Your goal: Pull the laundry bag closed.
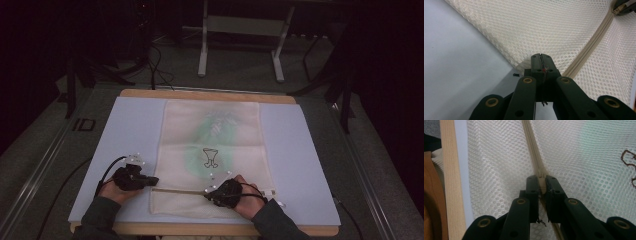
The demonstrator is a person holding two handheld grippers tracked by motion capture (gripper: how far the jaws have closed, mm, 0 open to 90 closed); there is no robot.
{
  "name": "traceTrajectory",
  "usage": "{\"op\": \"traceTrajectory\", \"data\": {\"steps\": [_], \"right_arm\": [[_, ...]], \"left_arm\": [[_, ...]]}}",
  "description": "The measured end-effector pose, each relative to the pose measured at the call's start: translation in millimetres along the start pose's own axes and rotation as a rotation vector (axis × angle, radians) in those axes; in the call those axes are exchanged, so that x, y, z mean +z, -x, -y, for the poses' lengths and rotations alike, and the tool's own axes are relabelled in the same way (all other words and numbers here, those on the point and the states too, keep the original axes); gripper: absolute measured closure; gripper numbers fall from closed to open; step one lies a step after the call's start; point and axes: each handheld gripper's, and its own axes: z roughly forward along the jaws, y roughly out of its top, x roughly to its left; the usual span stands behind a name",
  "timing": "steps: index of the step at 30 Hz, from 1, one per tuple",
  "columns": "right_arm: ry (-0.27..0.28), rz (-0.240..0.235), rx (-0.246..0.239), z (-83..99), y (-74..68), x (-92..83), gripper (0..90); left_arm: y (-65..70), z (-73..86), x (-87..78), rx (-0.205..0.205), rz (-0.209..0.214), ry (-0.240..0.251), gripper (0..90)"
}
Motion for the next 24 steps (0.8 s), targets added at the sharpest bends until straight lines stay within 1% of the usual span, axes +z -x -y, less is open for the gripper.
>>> {"op": "traceTrajectory", "data": {"steps": [1,3,10,18,24], "right_arm": [[0.001,0.001,0.009,0.5,-0.4,0.0,82.3],[-0.001,0.002,0.005,1.7,0.8,-1.0,82.3],[-0.001,0.008,0.013,5.3,1.5,-3.9,82.3],[0.000,0.008,0.007,5.6,1.9,-5.6,82.3],[-0.011,0.005,0.010,9.8,3.5,-7.4,82.4]], "left_arm": [[0.0,0.0,0.0,0.000,0.000,0.000,89.9],[0.0,0.0,0.0,-0.001,0.000,0.000,89.9],[-0.1,0.0,0.0,-0.001,0.001,0.000,89.9],[-0.2,0.0,0.1,-0.001,0.002,0.001,89.9],[-0.1,0.0,0.0,-0.001,0.001,0.000,89.9]]}}
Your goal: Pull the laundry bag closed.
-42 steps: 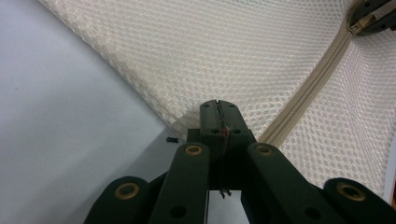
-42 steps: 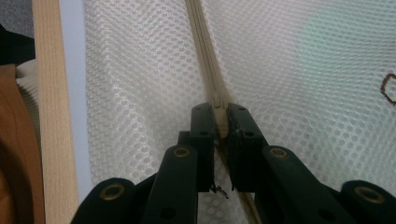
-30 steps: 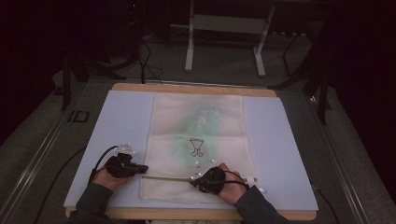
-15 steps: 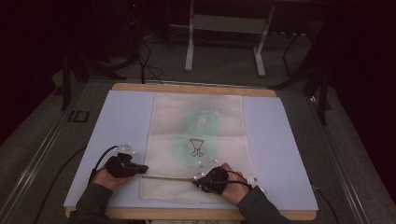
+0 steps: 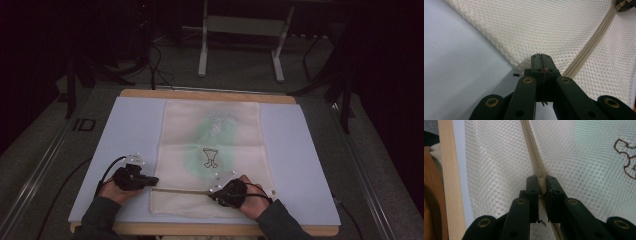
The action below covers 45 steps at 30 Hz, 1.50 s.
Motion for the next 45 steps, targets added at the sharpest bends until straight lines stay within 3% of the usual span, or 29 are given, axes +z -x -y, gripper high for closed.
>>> {"op": "traceTrajectory", "data": {"steps": [45], "right_arm": [[-0.009,0.014,0.035,21.4,5.1,-15.5,82.3]], "left_arm": [[0.3,0.0,0.1,-0.001,-0.002,0.001,89.9]]}}
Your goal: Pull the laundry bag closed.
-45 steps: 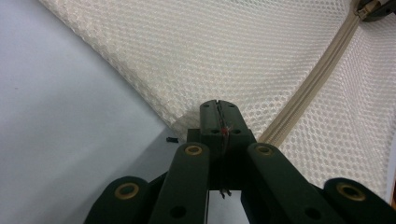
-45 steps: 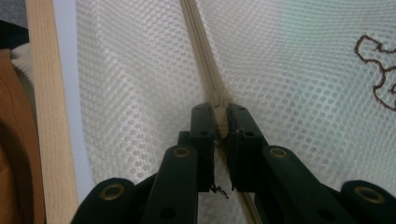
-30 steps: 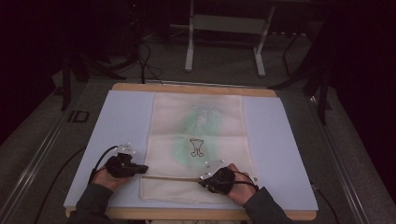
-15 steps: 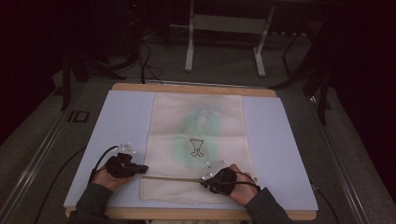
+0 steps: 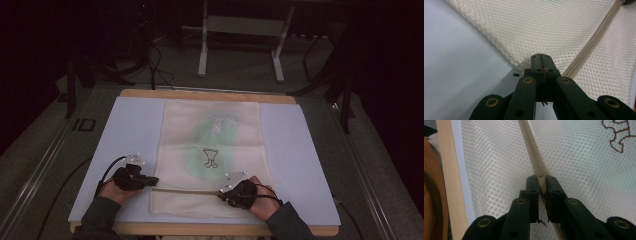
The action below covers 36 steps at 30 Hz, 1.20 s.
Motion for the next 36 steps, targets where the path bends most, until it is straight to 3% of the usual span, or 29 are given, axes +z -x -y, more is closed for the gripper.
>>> {"op": "traceTrajectory", "data": {"steps": [36], "right_arm": [[-0.012,0.027,0.048,24.7,7.4,-19.0,82.3]], "left_arm": [[0.1,0.0,0.0,-0.003,0.000,0.000,89.9]]}}
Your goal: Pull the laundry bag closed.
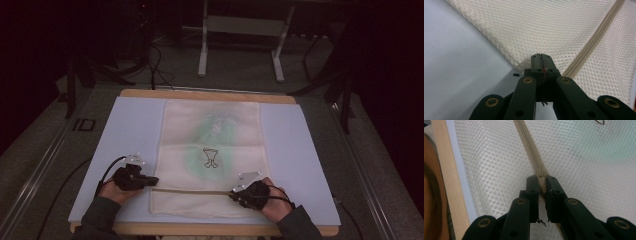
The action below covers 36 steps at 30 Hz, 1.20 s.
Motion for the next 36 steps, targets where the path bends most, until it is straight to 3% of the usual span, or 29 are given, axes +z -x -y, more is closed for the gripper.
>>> {"op": "traceTrajectory", "data": {"steps": [36], "right_arm": [[-0.002,0.001,0.016,16.4,8.7,-15.8,82.3]], "left_arm": [[0.4,-0.2,-0.1,0.006,-0.005,-0.003,89.9]]}}
